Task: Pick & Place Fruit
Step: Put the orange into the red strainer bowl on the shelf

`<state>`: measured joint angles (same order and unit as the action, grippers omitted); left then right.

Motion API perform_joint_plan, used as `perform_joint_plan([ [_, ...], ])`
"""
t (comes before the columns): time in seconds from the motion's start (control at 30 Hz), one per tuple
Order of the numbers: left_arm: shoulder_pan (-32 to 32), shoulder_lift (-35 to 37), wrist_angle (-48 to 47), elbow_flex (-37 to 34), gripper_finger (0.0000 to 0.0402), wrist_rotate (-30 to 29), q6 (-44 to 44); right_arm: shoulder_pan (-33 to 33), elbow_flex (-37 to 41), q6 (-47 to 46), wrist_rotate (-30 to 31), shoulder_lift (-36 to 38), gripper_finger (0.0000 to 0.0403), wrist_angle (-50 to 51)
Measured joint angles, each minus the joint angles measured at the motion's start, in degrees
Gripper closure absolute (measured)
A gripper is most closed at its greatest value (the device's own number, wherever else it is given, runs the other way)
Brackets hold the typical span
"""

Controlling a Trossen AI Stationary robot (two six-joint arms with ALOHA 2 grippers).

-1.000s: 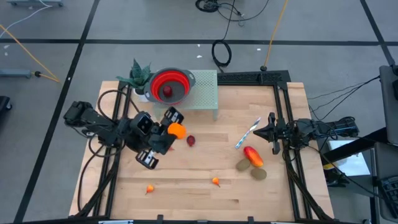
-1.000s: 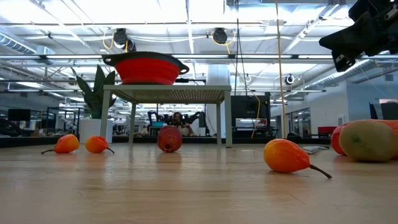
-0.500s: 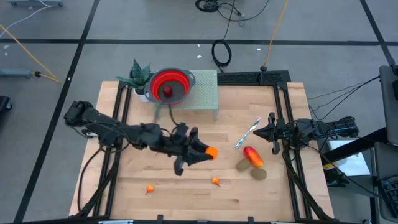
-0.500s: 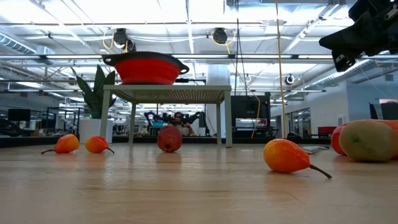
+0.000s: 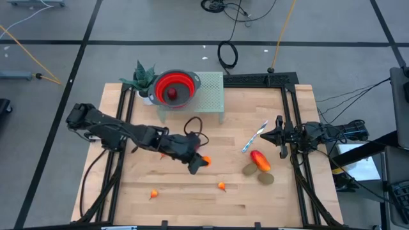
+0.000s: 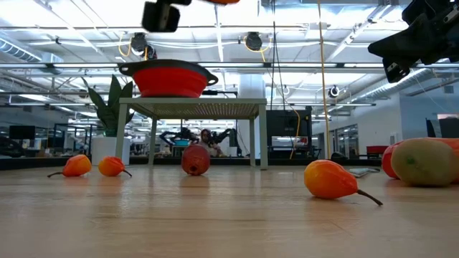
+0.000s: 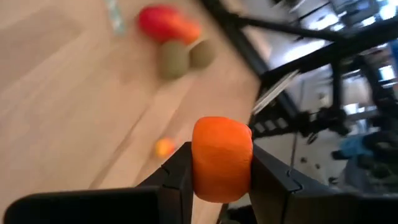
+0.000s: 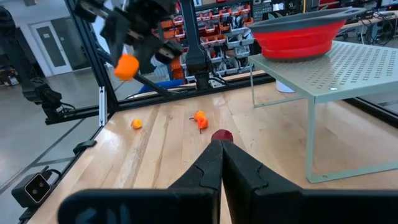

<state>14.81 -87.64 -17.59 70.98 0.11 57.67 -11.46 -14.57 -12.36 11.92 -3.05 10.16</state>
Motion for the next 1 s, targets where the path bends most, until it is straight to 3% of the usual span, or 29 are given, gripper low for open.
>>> perform_joint_plan([
  [0.13, -0.8, 0.0, -5.3, 0.0, 0.0293, 3.0, 1.5, 0.0, 0.0, 0.0, 0.0, 0.0, 0.0403, 0.0],
  [0.37, -1.1, 2.2, -12.6, 0.0, 0.0293, 2.1, 1.6, 0.0, 0.0, 0.0, 0.0, 0.0, 0.0403, 0.0],
  [0.63, -3.3, 9.2, -18.4, 0.0, 0.0293, -6.5, -2.2, 0.0, 0.0, 0.0, 0.1, 0.0, 0.0403, 0.0],
  [1.0, -10.8, 14.5, -22.1, 0.1, 0.0293, -16.1, -14.3, 0.0, 0.0, 0.0, 0.2, 0.0, 0.0403, 0.0],
])
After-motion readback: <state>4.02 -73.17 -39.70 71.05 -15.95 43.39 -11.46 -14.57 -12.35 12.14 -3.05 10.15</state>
